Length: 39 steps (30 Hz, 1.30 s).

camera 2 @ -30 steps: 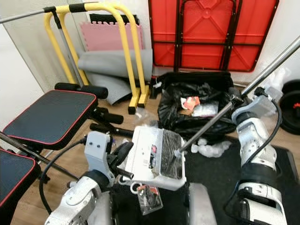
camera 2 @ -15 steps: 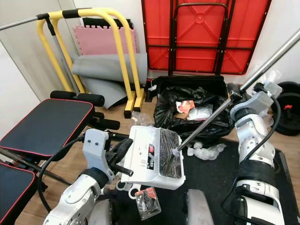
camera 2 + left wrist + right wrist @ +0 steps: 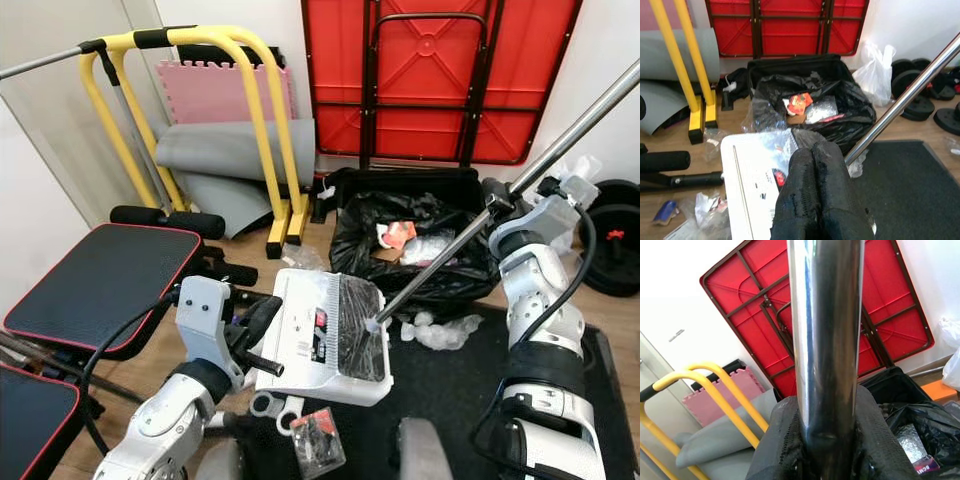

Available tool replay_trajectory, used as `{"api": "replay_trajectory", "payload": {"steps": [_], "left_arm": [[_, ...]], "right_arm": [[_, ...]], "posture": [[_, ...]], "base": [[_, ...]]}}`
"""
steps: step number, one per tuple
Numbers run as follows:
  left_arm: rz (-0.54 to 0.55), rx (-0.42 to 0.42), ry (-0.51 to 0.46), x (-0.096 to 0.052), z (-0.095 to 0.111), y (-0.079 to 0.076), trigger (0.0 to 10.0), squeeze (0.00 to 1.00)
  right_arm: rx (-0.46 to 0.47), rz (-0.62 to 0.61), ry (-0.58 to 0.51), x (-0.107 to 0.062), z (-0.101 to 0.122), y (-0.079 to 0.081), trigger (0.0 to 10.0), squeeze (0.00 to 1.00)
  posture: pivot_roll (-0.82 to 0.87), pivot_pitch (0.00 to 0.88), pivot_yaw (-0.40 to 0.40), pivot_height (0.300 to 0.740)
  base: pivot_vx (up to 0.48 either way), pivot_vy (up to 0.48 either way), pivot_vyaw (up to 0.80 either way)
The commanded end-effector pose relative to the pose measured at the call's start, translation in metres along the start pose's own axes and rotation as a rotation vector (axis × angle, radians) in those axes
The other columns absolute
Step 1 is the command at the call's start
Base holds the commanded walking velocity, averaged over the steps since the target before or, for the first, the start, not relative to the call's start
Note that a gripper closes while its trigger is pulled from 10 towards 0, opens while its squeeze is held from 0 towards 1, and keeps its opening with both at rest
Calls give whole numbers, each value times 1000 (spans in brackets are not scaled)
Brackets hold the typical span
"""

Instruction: Sweep floor

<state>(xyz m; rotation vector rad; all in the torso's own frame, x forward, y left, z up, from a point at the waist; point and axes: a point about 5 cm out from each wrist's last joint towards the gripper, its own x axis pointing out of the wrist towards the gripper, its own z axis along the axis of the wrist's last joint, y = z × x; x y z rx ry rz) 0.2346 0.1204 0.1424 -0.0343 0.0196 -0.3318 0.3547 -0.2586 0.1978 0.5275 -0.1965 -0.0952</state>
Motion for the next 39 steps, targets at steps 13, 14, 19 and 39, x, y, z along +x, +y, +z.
{"api": "replay_trajectory", "payload": {"steps": [13,14,19,39], "left_arm": [[13,10,3,0,-2,2,10000,0],[12,9,2,0,-2,2,10000,0],[11,8,1,0,-1,1,10000,0],[-14,34,-20,-1,1,0,10000,0]], "right_arm": [[42,53,-28,2,3,15,10000,0],[42,57,-23,1,1,16,10000,0],[42,61,-16,0,-1,17,10000,0],[45,96,23,-5,-14,28,10000,0]], "posture": [[-94,0,-47,650],[-94,0,-47,655],[-94,0,-47,670],[-95,0,-47,735]], "base": [[-148,0,0],[0,0,0],[0,0,0],[0,0,0]]}}
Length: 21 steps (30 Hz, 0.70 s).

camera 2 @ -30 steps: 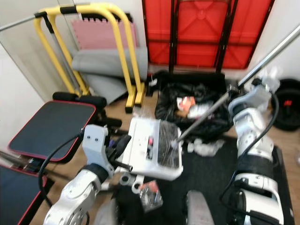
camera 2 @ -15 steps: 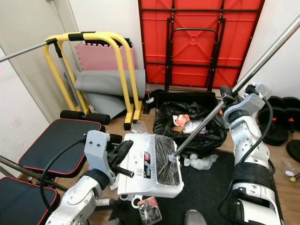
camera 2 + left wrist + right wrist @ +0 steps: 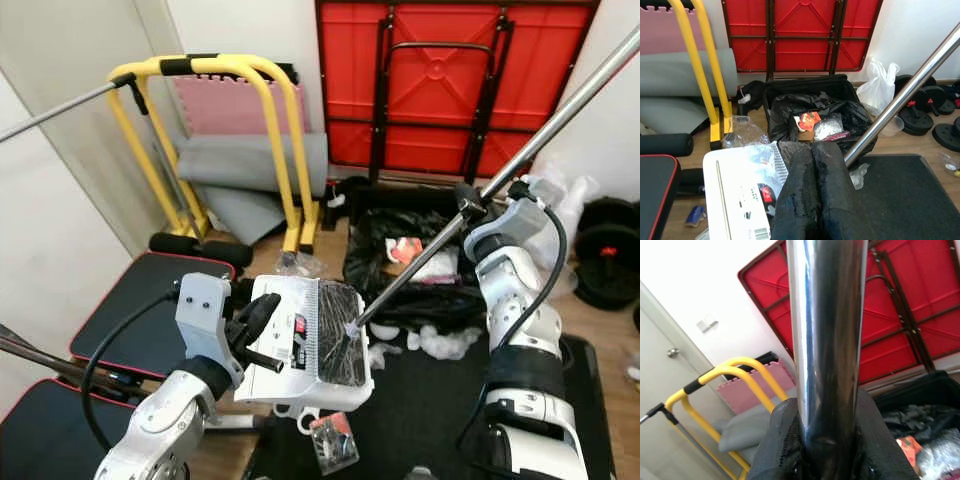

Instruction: Sweep floor

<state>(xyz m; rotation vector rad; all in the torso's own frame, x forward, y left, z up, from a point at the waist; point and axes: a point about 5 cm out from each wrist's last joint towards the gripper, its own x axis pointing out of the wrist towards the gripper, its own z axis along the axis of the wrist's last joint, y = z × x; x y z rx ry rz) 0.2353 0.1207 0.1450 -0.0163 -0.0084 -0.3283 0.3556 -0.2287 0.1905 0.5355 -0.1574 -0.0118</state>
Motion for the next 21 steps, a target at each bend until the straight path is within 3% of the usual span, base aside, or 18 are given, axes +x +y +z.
{"api": "replay_trajectory", "payload": {"steps": [1,10,21], "left_arm": [[-17,11,4,-1,-2,0,10000,0],[9,22,-25,-2,1,4,10000,0],[41,27,-44,-4,2,8,10000,0]], "right_arm": [[30,29,-37,0,7,6,10000,0],[33,71,19,-7,-12,19,10000,0],[23,79,65,-15,-26,19,10000,0]], "posture": [[-95,0,-47,735],[-95,0,-49,740],[-93,0,-49,740]], "base": [[0,0,0],[0,0,0],[0,0,0]]}}
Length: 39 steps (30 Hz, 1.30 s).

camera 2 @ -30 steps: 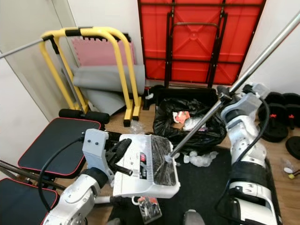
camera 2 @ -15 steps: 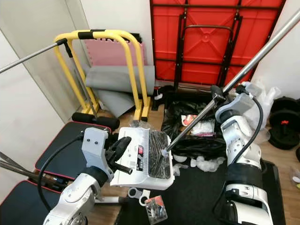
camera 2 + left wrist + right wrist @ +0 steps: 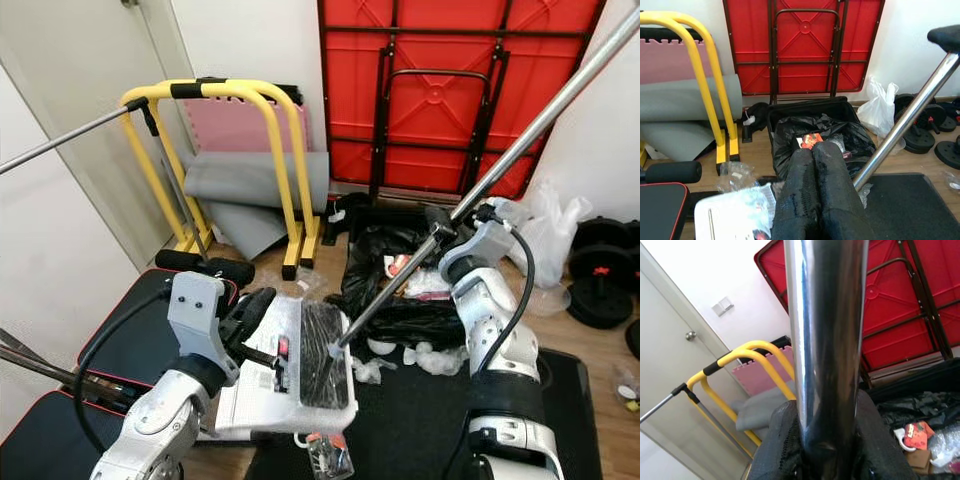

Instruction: Sweep floor

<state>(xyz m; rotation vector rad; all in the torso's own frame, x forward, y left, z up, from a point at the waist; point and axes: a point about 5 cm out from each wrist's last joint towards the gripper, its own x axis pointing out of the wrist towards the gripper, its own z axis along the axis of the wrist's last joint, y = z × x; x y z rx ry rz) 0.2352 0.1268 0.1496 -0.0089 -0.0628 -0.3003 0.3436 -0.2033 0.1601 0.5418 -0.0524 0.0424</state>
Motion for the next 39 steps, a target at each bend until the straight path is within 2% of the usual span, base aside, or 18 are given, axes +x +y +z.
{"api": "replay_trajectory", "payload": {"steps": [1,17,39], "left_arm": [[17,16,7,-3,-3,3,10000,0],[50,31,0,-8,-3,11,10000,0],[42,16,-4,-8,-4,10,10000,0]], "right_arm": [[8,61,-45,0,10,13,10000,0],[-32,123,-26,-18,3,23,10000,0],[-63,77,-27,-16,6,22,10000,0]], "posture": [[-93,0,-49,740],[-95,0,-46,740],[-97,0,-51,740]], "base": [[0,0,0],[0,0,0],[0,-379,0]]}}
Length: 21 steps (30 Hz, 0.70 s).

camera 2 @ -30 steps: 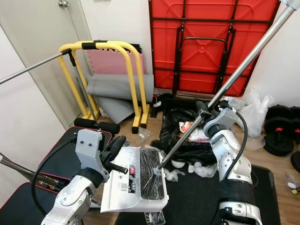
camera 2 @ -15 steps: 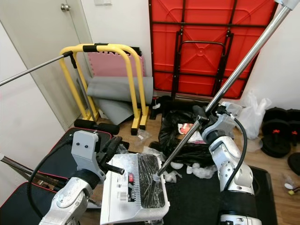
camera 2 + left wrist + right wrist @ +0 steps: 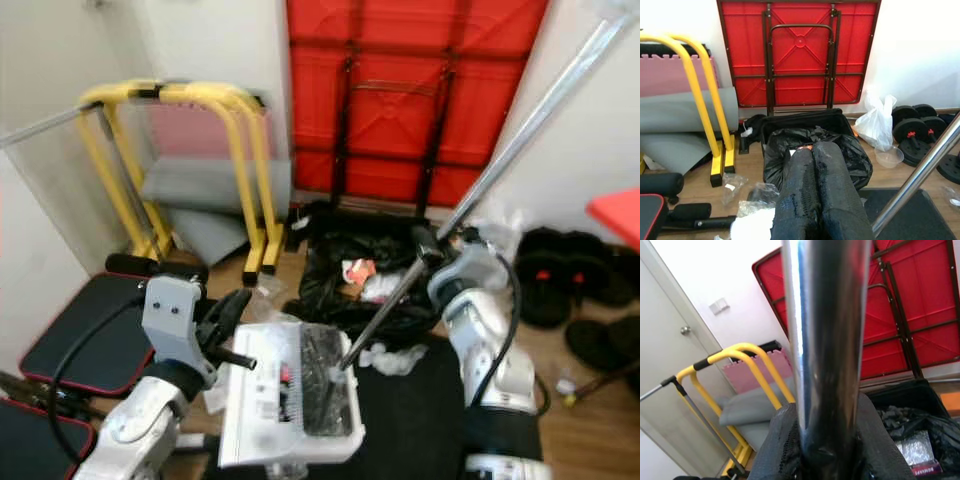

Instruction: Sweep floor

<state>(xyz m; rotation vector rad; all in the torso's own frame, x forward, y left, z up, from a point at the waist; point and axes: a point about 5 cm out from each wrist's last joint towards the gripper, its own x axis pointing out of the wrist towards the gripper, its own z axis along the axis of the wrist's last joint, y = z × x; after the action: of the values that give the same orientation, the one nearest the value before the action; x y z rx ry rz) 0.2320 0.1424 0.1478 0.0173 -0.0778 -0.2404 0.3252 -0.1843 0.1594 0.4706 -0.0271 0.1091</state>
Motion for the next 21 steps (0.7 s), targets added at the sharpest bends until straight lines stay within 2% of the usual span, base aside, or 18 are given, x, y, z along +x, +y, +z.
{"api": "replay_trajectory", "payload": {"steps": [1,12,21], "left_arm": [[-17,-15,7,0,-2,-4,10000,0],[-16,-17,5,1,-2,-4,10000,0],[15,-29,29,2,-5,-1,10000,0]], "right_arm": [[-4,12,-70,2,16,3,10000,0],[-16,3,-63,4,15,5,10000,0],[-14,-11,-46,5,13,5,10000,0]], "posture": [[-97,0,-51,740],[-96,0,-51,740],[-92,0,-50,740]], "base": [[0,-386,0],[0,-372,0],[0,0,0]]}}
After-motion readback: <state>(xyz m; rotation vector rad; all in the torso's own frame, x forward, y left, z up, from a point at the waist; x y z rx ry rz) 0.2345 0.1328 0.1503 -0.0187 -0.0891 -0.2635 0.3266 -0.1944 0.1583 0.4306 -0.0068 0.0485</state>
